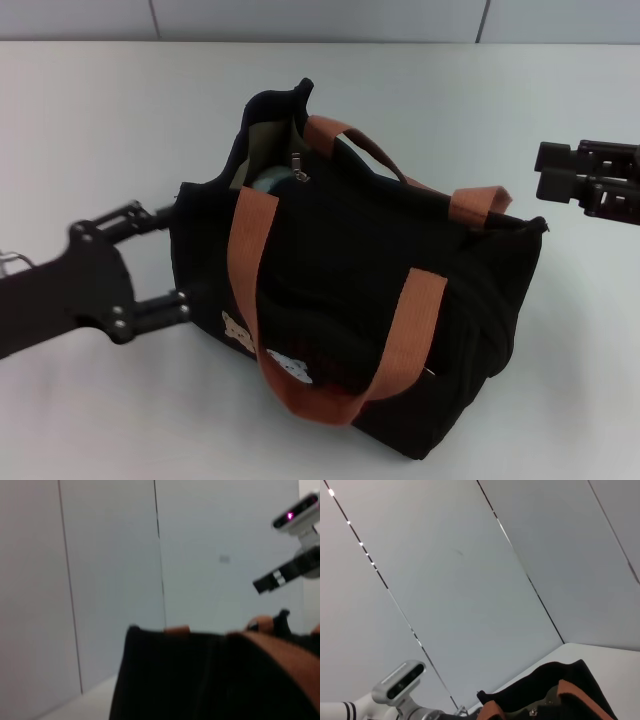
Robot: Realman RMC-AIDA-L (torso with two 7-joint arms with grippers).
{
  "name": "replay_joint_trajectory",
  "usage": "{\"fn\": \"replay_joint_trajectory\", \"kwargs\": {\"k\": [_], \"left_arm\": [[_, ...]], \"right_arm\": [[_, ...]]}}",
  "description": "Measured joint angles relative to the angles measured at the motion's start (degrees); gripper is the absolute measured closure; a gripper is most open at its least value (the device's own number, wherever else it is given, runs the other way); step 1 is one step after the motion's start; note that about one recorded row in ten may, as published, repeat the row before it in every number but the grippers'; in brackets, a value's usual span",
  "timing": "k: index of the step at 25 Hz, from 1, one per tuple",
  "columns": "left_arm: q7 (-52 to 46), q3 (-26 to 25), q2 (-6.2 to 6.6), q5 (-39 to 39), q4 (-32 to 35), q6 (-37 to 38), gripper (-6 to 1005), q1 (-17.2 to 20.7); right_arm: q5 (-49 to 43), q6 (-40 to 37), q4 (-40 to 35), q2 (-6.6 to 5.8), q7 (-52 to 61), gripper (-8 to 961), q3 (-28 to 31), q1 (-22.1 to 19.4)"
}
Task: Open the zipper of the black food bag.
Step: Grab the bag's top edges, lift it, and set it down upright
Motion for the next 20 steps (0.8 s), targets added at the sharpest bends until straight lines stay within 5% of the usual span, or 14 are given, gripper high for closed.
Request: {"fn": "replay_joint_trajectory", "kwargs": {"k": [15, 20], "left_arm": [[13.0, -2.2, -1.02, -0.4, -6.9, -2.6, 359, -2.0], [13.0, -2.2, -1.04, -0.4, -7.0, -2.8, 557, -2.0]], "right_arm": [[-0.2, 0.0, 0.3, 0.04, -0.3, 450, -0.1, 0.0], [-0.2, 0.1, 0.3, 0.11, -0.3, 450, -0.1, -0.1]]}}
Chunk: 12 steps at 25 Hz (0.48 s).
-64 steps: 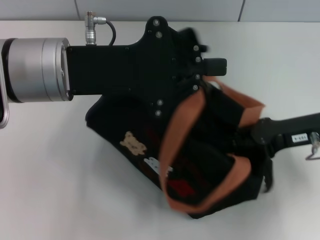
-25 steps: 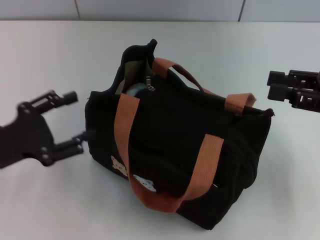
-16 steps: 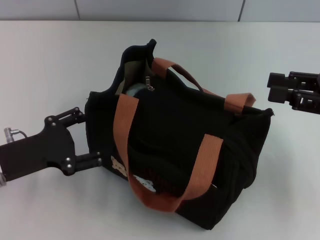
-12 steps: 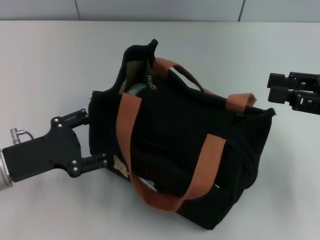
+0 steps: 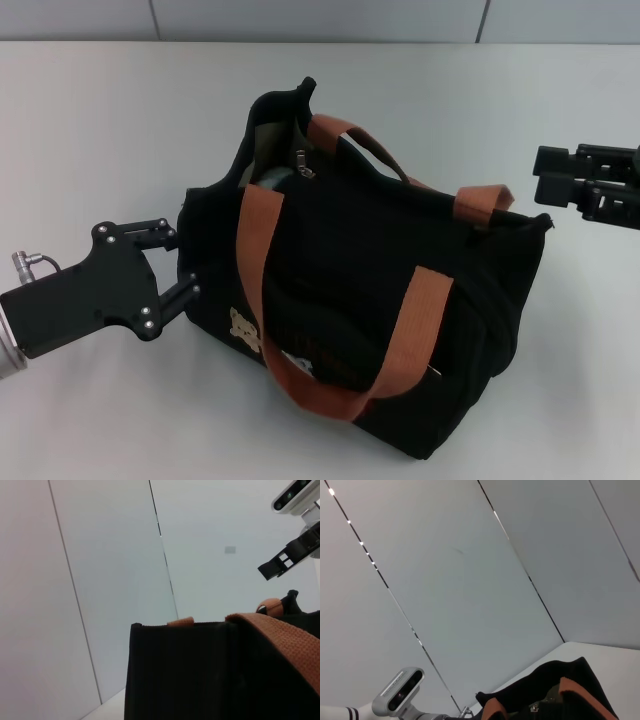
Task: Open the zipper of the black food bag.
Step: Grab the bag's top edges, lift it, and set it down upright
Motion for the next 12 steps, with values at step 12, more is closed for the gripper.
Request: {"fn": "replay_joint_trajectory", "kwargs": {"k": [12], "left_arm": [[3.7, 0.1, -0.28, -5.0, -2.5, -0.1, 808, -0.3]], "right_arm": [[0.2, 0.0, 0.0, 0.07, -0.1, 451, 0.1, -0.4]]}}
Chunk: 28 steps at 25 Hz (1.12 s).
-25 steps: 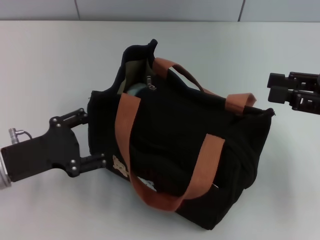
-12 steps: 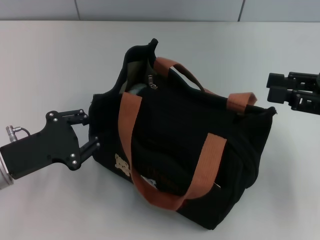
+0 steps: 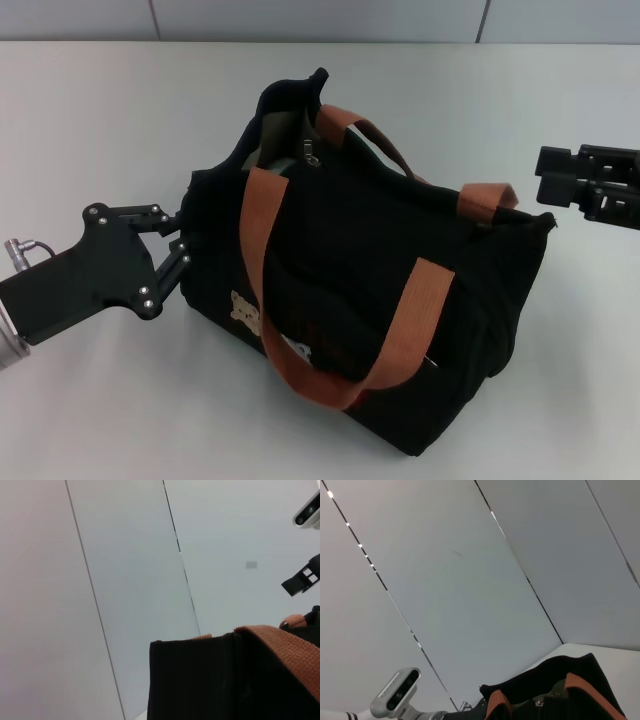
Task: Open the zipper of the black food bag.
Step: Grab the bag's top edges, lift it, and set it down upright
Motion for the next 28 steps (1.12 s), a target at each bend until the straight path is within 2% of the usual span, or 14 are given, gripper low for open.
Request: {"fn": "replay_joint_trajectory", "kwargs": {"k": [9, 12, 13, 14, 15, 17, 18, 19, 20, 22, 23, 24, 25, 28], "left_arm": [[2.1, 0.1, -0.10, -3.7, 0.3, 1.3, 883, -1.1], [2.4, -0.1, -0.06, -4.8, 2.4, 1.5, 893, -2.2], [2.4, 0.0, -0.06, -6.2, 5.7, 1.5, 897, -2.9], [2.4, 0.0, -0.06, -6.2, 5.7, 1.5, 897, -2.9], [2.3, 0.3, -0.07, -7.3, 9.1, 1.7, 897, -3.5], [2.3, 0.5, -0.10, -7.8, 11.3, 2.1, 897, -3.8], [3.0, 1.7, -0.13, -8.8, 14.6, 3.1, 897, -4.1], [3.0, 1.7, -0.13, -8.8, 14.6, 3.1, 897, -4.1], [5.1, 4.3, -0.15, -10.3, 17.5, 4.4, 896, -4.0], [6.5, 5.7, -0.14, -10.9, 18.5, 5.0, 896, -3.7], [10.8, 9.2, -0.15, -11.8, 20.6, 5.9, 896, -2.7], [10.8, 9.2, -0.15, -11.8, 20.6, 5.9, 896, -2.7], [14.0, 12.2, -0.16, -12.4, 21.5, 6.2, 896, -1.6], [16.1, 15.2, -0.16, -13.1, 21.6, 6.2, 897, -0.4]], "right_arm": [[0.1, -0.1, 0.0, 0.06, 0.0, 453, 1.0, -0.4], [0.1, -0.1, 0.0, 0.08, 0.0, 454, 1.3, -0.5], [0.1, -0.1, 0.0, 0.08, 0.0, 455, 1.5, -0.5], [0.1, -0.1, 0.0, 0.08, 0.0, 455, 1.5, -0.5], [0.1, -0.1, 0.0, 0.09, 0.0, 456, 1.5, -0.5], [0.1, -0.1, 0.0, 0.13, 0.0, 457, 1.9, -0.5], [0.1, 0.2, 0.0, 0.30, 0.0, 458, 2.4, -0.5], [0.1, 0.2, 0.0, 0.30, 0.0, 458, 2.4, -0.5], [0.1, 0.5, 0.1, 0.48, 0.0, 459, 2.9, -0.5], [0.1, 0.6, 0.2, 0.51, -0.1, 460, 2.9, -0.4], [0.1, 0.6, 0.9, 0.53, -0.6, 461, 2.6, -0.1], [0.1, 0.6, 0.9, 0.53, -0.6, 461, 2.6, -0.1], [0.1, 0.6, 1.2, 0.54, -0.8, 462, 2.5, 0.0], [-0.2, 0.5, 1.6, 0.53, -0.9, 464, 2.0, 0.7]]}}
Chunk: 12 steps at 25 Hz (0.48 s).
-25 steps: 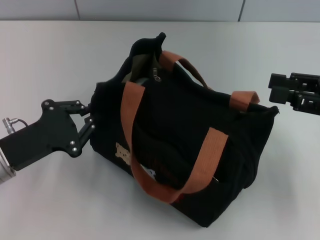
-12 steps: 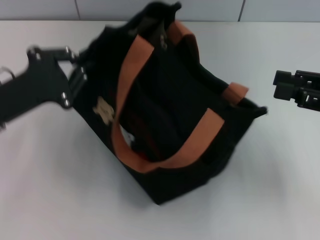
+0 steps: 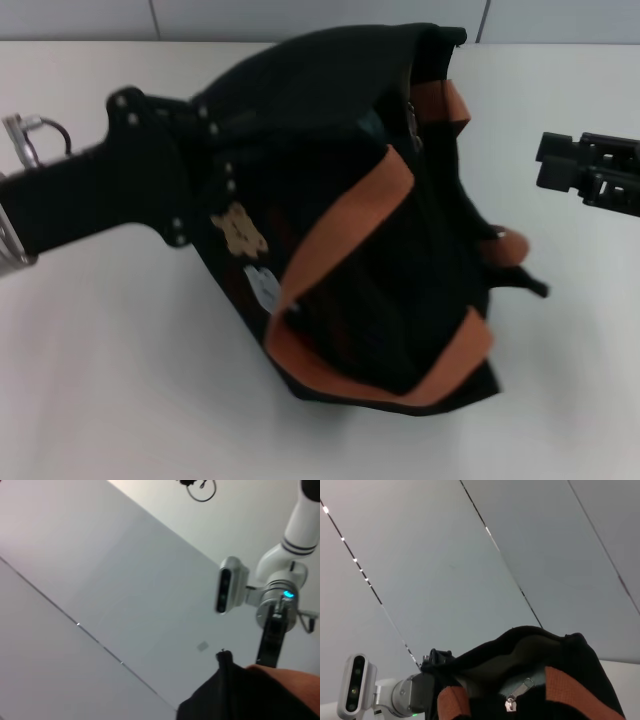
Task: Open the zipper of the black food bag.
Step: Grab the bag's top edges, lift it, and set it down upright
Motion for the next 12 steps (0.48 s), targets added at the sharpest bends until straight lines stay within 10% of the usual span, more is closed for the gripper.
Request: {"fn": "replay_joint_trajectory", "kwargs": {"k": [12], "left_arm": [[2.3, 4.7, 0.00, -2.3, -0.1, -0.3, 902, 1.6]], "right_arm": [[-5.0, 1.0, 1.5, 0.40, 2.5, 471, -5.5, 2.9]]}}
